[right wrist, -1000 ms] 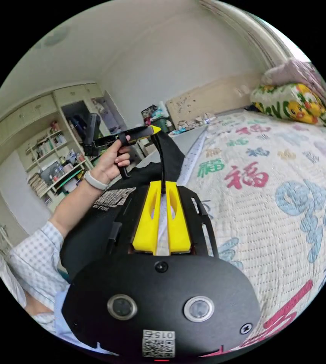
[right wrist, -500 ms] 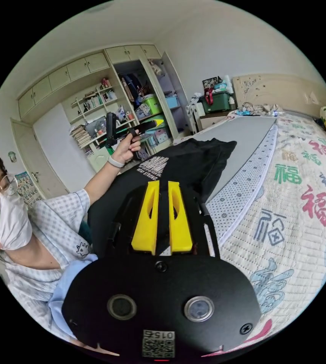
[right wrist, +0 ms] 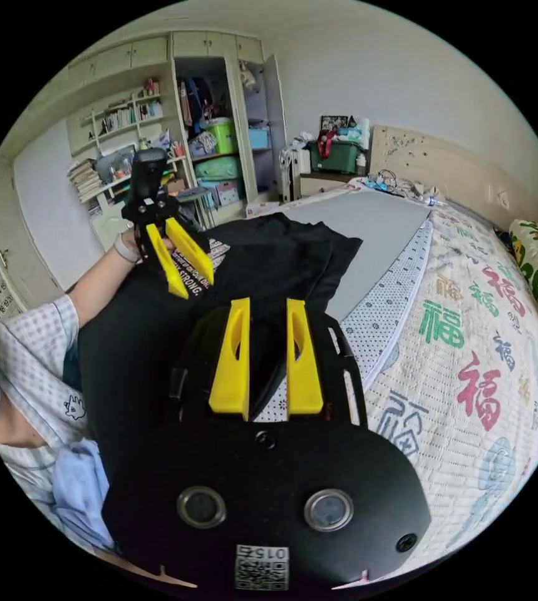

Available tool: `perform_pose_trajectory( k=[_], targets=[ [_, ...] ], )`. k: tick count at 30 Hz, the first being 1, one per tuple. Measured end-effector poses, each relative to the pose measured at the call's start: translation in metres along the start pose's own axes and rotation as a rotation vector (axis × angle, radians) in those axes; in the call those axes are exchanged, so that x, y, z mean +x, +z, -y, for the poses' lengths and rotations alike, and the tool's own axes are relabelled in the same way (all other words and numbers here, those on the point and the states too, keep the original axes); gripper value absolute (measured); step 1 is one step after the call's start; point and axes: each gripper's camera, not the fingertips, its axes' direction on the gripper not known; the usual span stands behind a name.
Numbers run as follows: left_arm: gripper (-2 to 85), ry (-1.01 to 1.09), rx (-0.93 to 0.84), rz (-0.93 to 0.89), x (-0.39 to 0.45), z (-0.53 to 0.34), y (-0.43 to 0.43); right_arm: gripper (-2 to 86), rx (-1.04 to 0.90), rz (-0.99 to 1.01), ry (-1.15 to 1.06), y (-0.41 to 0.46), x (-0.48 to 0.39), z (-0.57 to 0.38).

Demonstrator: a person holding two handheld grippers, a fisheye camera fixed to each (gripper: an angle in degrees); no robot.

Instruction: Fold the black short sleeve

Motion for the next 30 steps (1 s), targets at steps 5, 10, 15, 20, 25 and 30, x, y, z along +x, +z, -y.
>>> perform_pose_trajectory(
  k=[5, 10, 15, 20, 25, 30],
  targets=[
    [8.8, 0.117, -0.177, 0.087, 0.008, 0.024, 0.049, 8.6, -0.144, -0.071, -0.056, 0.03, -0.014, -0.002],
    [6.1, 0.106, -0.175, 0.126, -0.003, 0.026, 0.057, 4.0, -0.175, -0.174, -0.062, 0.047, -0.035, 0.002],
    [5.5, 0.143, -0.213, 0.195, 0.006, 0.031, 0.06, 1.4, -0.179, -0.214, -0.034, 0.053, -0.045, 0.005],
    [5.3, 0.164, -0.232, 0.231, 0.009, 0.027, 0.057, 1.0, -0.185, -0.355, -0.094, 0.062, -0.075, 0.003],
    [5.2, 0.188, -0.246, 0.252, 0.011, 0.014, 0.047, 1.6, -0.166, -0.365, -0.094, 0.067, -0.085, 0.003],
    [4.7, 0.066, -0.134, 0.289, -0.013, -0.02, -0.021, 2.2, -0.145, -0.463, -0.14, 0.074, -0.107, 0.001]
  ],
)
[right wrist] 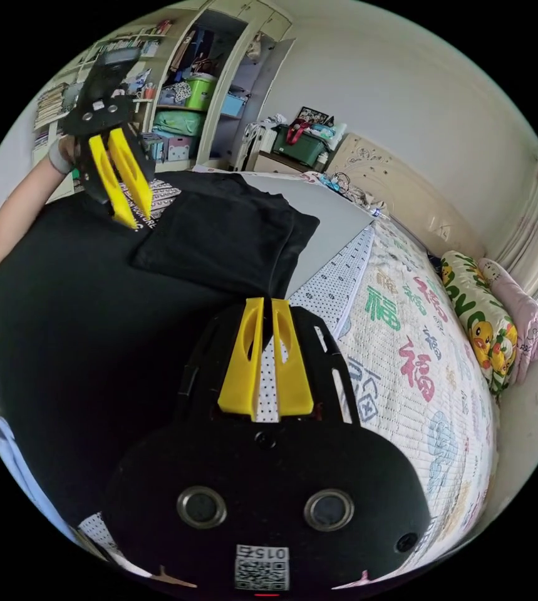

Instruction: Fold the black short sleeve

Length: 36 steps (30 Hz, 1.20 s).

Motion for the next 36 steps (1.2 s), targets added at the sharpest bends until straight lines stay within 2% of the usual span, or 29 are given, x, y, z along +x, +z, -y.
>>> perform_pose_trajectory(
  k=[2, 5, 10, 15, 19, 22, 25, 29, 36],
  targets=[
    [4.6, -0.282, 0.111, 0.109, -0.047, -0.04, -0.029, 2.2, 0.008, -0.03, -0.012, -0.001, -0.007, 0.001],
    [6.2, -0.625, 0.06, 0.21, -0.1, -0.09, -0.029, 2.4, 0.008, -0.009, -0.002, -0.002, -0.006, 0.002],
    [9.5, -0.754, -0.013, 0.193, -0.128, -0.133, -0.012, 3.1, 0.009, 0.032, 0.017, -0.004, 0.0, 0.004],
    [7.5, -0.698, -0.061, 0.131, -0.132, -0.139, -0.005, 5.1, -0.005, 0.18, 0.104, -0.021, 0.02, 0.019],
    [6.6, -0.623, -0.085, 0.16, -0.128, -0.134, -0.012, 9.0, 0.16, 0.341, 0.149, -0.055, 0.02, 0.026],
    [6.5, -0.601, -0.1, 0.185, -0.124, -0.128, -0.018, 9.8, 0.133, 0.401, -0.009, -0.052, -0.018, 0.04],
    [6.4, -0.575, -0.1, 0.213, -0.117, -0.122, -0.025, 11.0, -0.066, 0.316, -0.179, -0.028, -0.061, 0.054],
    [6.4, -0.568, -0.074, 0.201, -0.115, -0.118, -0.036, 10.7, -0.037, 0.231, -0.155, -0.032, -0.067, 0.051],
    [4.1, -0.568, -0.055, 0.189, -0.105, -0.099, -0.058, 4.0, -0.021, 0.168, -0.24, -0.03, -0.087, 0.045]
  ],
)
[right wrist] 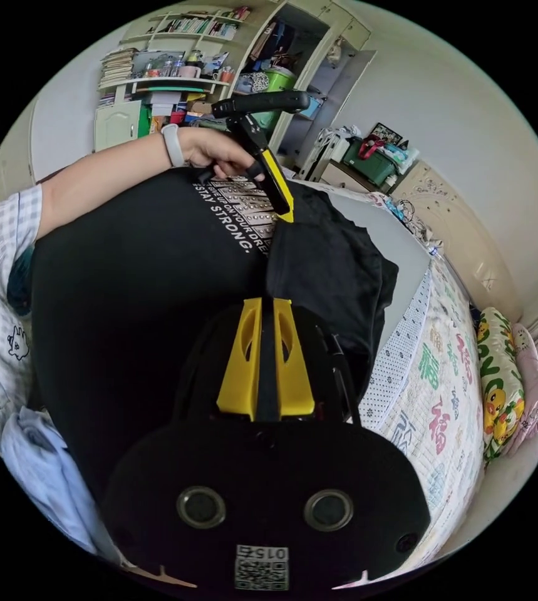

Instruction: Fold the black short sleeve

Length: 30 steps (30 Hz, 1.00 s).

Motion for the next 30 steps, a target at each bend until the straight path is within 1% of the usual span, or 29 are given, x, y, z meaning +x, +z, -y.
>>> perform_pose_trajectory(
  k=[1, 4, 6, 7, 8, 15, 22, 28, 30],
  targets=[
    [2.8, -0.014, 0.027, 0.02, 0.002, 0.0, -0.01, 3.7, -0.001, -0.003, -0.006, 0.0, -0.001, 0.0],
    [1.2, -0.065, 0.099, -0.05, 0.005, 0.002, -0.036, 3.3, 0.003, 0.013, -0.003, 0.0, 0.0, -0.002],
    [0.9, -0.04, 0.05, -0.03, 0.019, 0.009, -0.039, 3.3, 0.007, 0.034, 0.004, 0.001, 0.003, -0.003],
    [0.9, -0.017, -0.011, -0.008, 0.032, 0.015, -0.034, 3.4, 0.009, 0.05, 0.01, 0.002, 0.005, -0.004],
    [0.8, -0.017, 0.016, 0.003, 0.044, 0.019, -0.04, 3.6, 0.011, 0.064, 0.017, 0.003, 0.007, -0.004],
    [1.1, 0.018, -0.014, 0.075, 0.123, 0.047, -0.069, 4.0, 0.02, 0.063, 0.019, 0.007, 0.007, -0.006],
    [1.2, 0.105, -0.067, 0.248, 0.258, 0.077, -0.096, 4.1, 0.023, 0.009, -0.004, 0.01, -0.002, -0.007],
    [2.1, 0.12, -0.075, 0.275, 0.357, 0.087, -0.123, 4.2, 0.024, 0.02, 0.006, 0.012, 0.001, -0.007],
    [2.5, 0.116, -0.082, 0.31, 0.39, 0.09, -0.136, 4.2, 0.024, 0.022, 0.007, 0.013, 0.002, -0.007]
  ],
)
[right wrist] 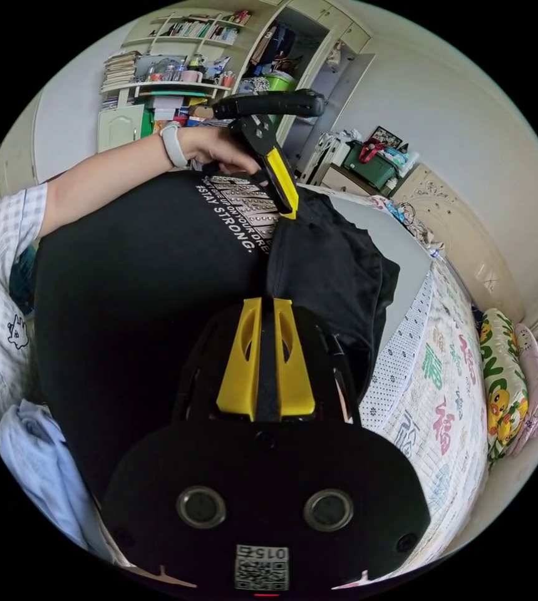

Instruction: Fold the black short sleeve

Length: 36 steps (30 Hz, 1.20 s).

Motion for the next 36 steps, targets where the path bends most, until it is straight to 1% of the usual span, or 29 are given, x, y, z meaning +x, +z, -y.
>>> perform_pose_trajectory(
  k=[2, 3, 5, 6, 7, 8, 9, 10, 11, 12, 14, 17, 20, 22, 24, 25, 26, 27, 29, 30, 32, 33, 34, 35, 36],
  targets=[
    [3.1, -0.055, 0.09, 0.161, 0.039, -0.002, -0.053, 4.3, 0.0, -0.002, -0.001, 0.001, 0.0, 0.0],
    [3.2, -0.065, 0.117, 0.213, 0.051, -0.003, -0.068, 4.3, 0.0, -0.003, -0.001, 0.001, 0.001, 0.0],
    [4.3, -0.083, 0.212, 0.465, 0.11, -0.008, -0.126, 4.3, 0.001, 0.0, 0.001, 0.002, 0.002, 0.0],
    [4.7, -0.081, 0.237, 0.543, 0.128, -0.009, -0.139, 4.4, 0.001, 0.002, 0.002, 0.002, 0.002, 0.0],
    [5.4, -0.057, 0.297, 0.72, 0.17, -0.011, -0.161, 4.4, 0.001, 0.006, 0.004, 0.002, 0.004, 0.0],
    [6.0, 0.01, 0.366, 0.914, 0.22, -0.014, -0.176, 4.3, 0.002, 0.01, 0.006, 0.002, 0.005, 0.0],
    [6.2, 0.047, 0.403, 1.017, 0.247, -0.016, -0.181, 4.3, 0.002, 0.011, 0.007, 0.003, 0.005, 0.0],
    [6.6, 0.121, 0.484, 1.205, 0.299, -0.02, -0.185, 4.3, 0.002, 0.012, 0.008, 0.003, 0.006, 0.0],
    [7.0, 0.195, 0.559, 1.334, 0.346, -0.024, -0.186, 4.4, 0.002, 0.012, 0.008, 0.003, 0.007, 0.0],
    [7.2, 0.227, 0.594, 1.376, 0.368, -0.025, -0.185, 4.4, 0.002, 0.011, 0.007, 0.003, 0.007, 0.0],
    [7.8, 0.332, 0.66, 1.461, 0.438, -0.027, -0.178, 4.4, 0.003, 0.003, 0.004, 0.004, 0.007, 0.0],
    [8.5, 0.381, 0.7, 1.525, 0.494, -0.03, -0.166, 4.4, 0.003, -0.007, -0.001, 0.004, 0.007, 0.0],
    [8.6, 0.373, 0.726, 1.532, 0.524, -0.034, -0.156, 4.4, 0.003, 0.002, 0.004, 0.004, 0.011, 0.0],
    [8.7, 0.35, 0.727, 1.518, 0.533, -0.036, -0.149, 4.5, 0.003, 0.015, 0.01, 0.004, 0.014, 0.001],
    [9.1, 0.298, 0.738, 1.451, 0.538, -0.037, -0.144, 4.6, 0.004, 0.028, 0.017, 0.005, 0.018, 0.0],
    [9.4, 0.228, 0.762, 1.332, 0.535, -0.038, -0.149, 4.6, 0.006, 0.038, 0.025, 0.005, 0.021, 0.0],
    [9.8, 0.152, 0.763, 1.169, 0.527, -0.038, -0.155, 4.7, 0.006, 0.05, 0.034, 0.006, 0.024, 0.0],
    [9.9, 0.114, 0.763, 1.082, 0.52, -0.038, -0.158, 4.7, 0.007, 0.056, 0.038, 0.006, 0.025, 0.0],
    [10.2, -0.034, 0.779, 0.738, 0.477, -0.047, -0.158, 4.6, 0.005, 0.081, 0.062, 0.007, 0.033, 0.0],
    [10.3, -0.074, 0.784, 0.66, 0.463, -0.05, -0.154, 4.5, 0.004, 0.087, 0.068, 0.007, 0.034, 0.0],
    [10.1, -0.27, 0.789, 0.386, 0.394, -0.069, -0.126, 4.3, 0.003, 0.1, 0.083, 0.008, 0.039, 0.0],
    [10.1, -0.326, 0.786, 0.319, 0.373, -0.074, -0.115, 4.3, 0.002, 0.101, 0.086, 0.008, 0.04, 0.0],
    [10.0, -0.413, 0.757, 0.184, 0.333, -0.084, -0.09, 4.2, 0.002, 0.1, 0.086, 0.009, 0.041, 0.0],
    [10.0, -0.468, 0.678, 0.073, 0.293, -0.095, -0.063, 4.2, 0.002, 0.098, 0.086, 0.008, 0.042, 0.001],
    [10.0, -0.495, 0.633, 0.032, 0.274, -0.104, -0.05, 4.2, 0.002, 0.098, 0.086, 0.008, 0.042, 0.001]
  ],
)
